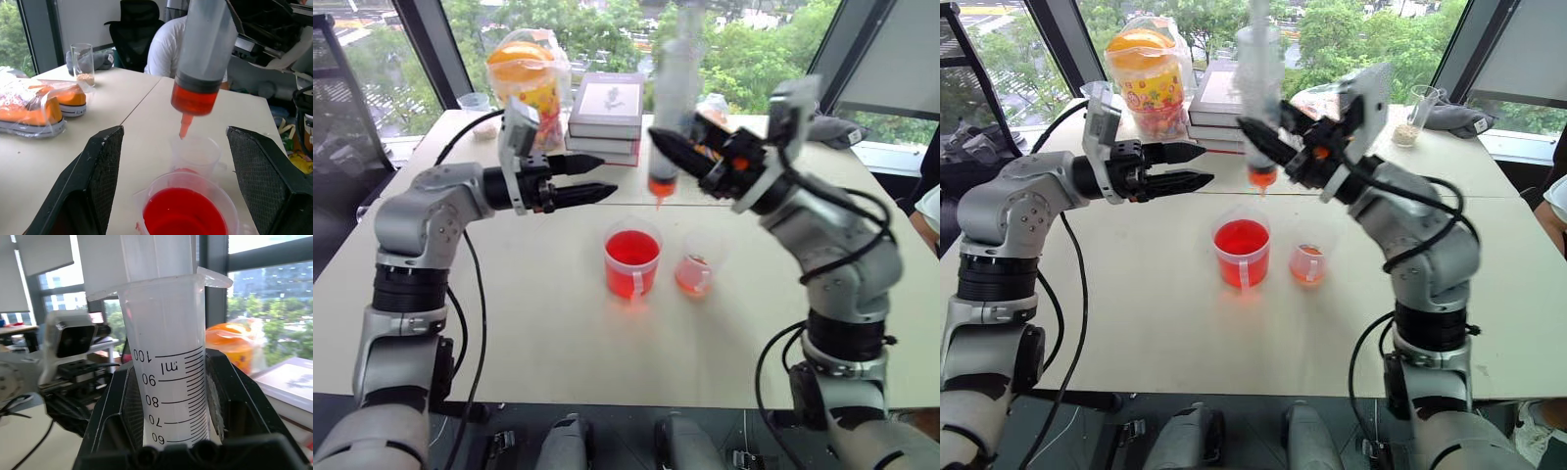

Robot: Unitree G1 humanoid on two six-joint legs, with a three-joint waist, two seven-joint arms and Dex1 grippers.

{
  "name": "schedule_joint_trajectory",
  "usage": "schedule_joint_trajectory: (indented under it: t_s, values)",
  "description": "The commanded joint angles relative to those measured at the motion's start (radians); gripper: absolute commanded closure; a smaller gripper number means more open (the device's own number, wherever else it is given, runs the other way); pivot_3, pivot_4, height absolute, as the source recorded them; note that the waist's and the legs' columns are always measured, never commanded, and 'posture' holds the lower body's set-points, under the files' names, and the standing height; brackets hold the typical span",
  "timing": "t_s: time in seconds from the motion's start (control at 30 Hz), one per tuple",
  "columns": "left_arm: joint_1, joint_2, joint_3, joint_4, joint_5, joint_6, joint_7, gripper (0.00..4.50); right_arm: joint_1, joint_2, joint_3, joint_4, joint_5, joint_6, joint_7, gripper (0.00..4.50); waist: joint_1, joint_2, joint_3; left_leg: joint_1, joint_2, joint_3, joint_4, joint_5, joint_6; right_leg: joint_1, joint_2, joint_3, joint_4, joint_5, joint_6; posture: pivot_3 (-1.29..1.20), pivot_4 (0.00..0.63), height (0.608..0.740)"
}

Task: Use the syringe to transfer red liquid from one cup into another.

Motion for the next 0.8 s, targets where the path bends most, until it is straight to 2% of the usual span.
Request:
schedule_joint_trajectory:
  t_s: [0.03, 0.27, 0.43, 0.8]
  values:
    - [-0.037, -0.011, -0.002, -0.009, -0.006, -0.022, -0.01, 1.08, 0.048, -0.057, -0.057, -0.069, 0.014, 0.004, -0.015, 3.13, -0.001, 0.0, 0.0, 0.0, 0.0, 0.0, 0.0, 0.0, 0.0, 0.0, 0.0, 0.0, 0.0, 0.0, 0.0, 0.0, 0.15, 0.74]
    - [-0.102, -0.069, -0.045, 0.051, 0.007, -0.048, -0.045, 1.08, 0.212, -0.072, -0.053, -0.063, -0.047, -0.072, -0.039, 3.13, -0.002, 0.0, 0.0, 0.0, 0.0, 0.0, 0.0, 0.0, 0.0, 0.0, 0.001, 0.0, 0.0, 0.0, 0.0, 0.0, 0.15, 0.74]
    - [-0.209, -0.155, -0.083, 0.161, 0.041, -0.107, -0.072, 1.08, 0.308, -0.045, -0.023, -0.039, -0.092, -0.139, -0.045, 3.13, -0.001, 0.0, 0.0, 0.0, 0.0, 0.0, 0.0, 0.0, 0.0, 0.0, 0.001, 0.0, 0.0, 0.0, 0.0, 0.0, 0.15, 0.74]
    - [-0.378, -0.308, -0.132, 0.378, 0.112, -0.241, -0.191, 1.08, 0.356, -0.034, -0.009, -0.052, -0.094, -0.157, -0.068, 3.13, -0.002, 0.0, 0.0, 0.0, -0.001, -0.001, 0.0, 0.0, 0.0, 0.0, 0.001, 0.0, 0.0, 0.0, 0.0, 0.0, 0.15, 0.74]
